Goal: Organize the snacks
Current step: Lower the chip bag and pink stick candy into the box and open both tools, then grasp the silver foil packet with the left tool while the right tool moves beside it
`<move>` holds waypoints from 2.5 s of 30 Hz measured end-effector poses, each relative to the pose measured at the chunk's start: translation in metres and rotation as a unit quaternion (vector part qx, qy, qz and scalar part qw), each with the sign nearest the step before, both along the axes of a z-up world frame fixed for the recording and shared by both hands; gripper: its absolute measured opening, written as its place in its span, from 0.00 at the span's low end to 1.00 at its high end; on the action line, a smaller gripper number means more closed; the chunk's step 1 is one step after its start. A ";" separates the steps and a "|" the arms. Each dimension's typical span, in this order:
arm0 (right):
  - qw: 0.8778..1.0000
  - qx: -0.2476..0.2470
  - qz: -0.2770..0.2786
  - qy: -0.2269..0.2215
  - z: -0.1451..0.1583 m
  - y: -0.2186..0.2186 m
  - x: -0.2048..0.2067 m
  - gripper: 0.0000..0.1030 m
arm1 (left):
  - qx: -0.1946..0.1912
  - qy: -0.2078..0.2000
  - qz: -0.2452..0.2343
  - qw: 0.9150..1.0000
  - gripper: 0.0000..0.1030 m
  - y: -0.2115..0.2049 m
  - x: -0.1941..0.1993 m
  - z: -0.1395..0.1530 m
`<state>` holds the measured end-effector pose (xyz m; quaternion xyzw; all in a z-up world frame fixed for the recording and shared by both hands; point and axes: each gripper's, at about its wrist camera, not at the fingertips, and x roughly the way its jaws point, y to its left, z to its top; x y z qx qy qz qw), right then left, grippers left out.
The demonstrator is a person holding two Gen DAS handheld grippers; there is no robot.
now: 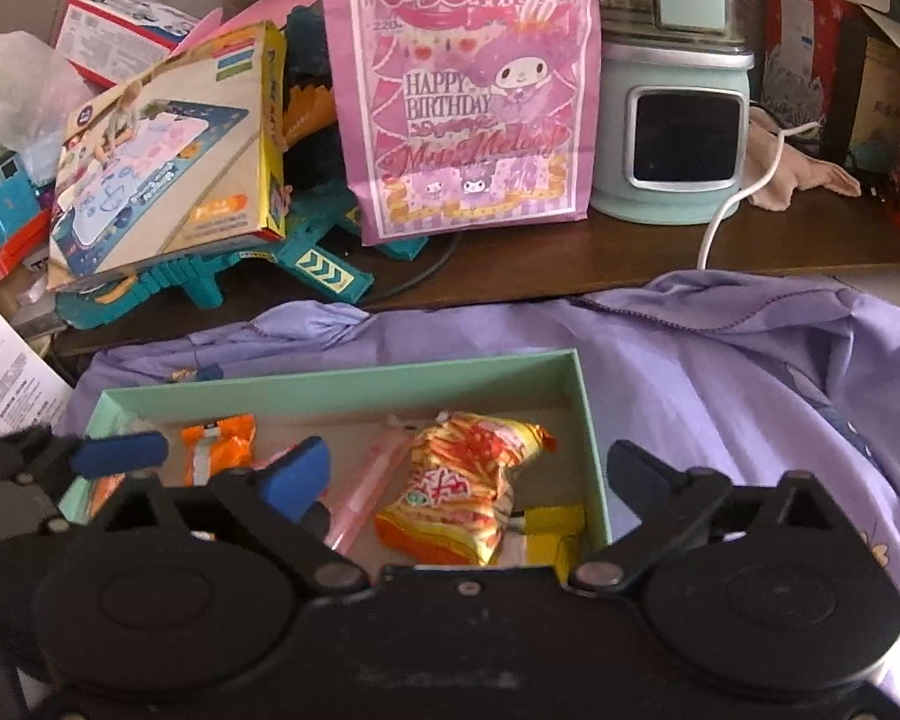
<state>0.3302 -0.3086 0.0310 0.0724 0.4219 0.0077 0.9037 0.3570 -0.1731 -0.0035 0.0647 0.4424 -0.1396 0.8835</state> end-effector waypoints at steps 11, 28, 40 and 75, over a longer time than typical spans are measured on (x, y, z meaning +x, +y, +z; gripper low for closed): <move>1.000 -0.002 0.004 0.007 0.016 0.005 -0.047 1.00 | 0.010 0.009 -0.001 1.000 1.00 0.015 -0.042 0.015; 1.000 0.013 0.009 0.014 0.031 0.024 -0.191 1.00 | -0.008 0.021 -0.028 0.999 1.00 0.044 -0.195 0.031; 0.997 0.037 0.012 0.063 -0.008 0.045 -0.292 1.00 | 0.003 0.060 -0.064 0.996 1.00 0.053 -0.291 -0.010; 0.989 0.098 0.010 0.113 -0.064 0.046 -0.346 0.56 | -0.025 0.106 -0.094 0.990 0.46 0.051 -0.346 -0.057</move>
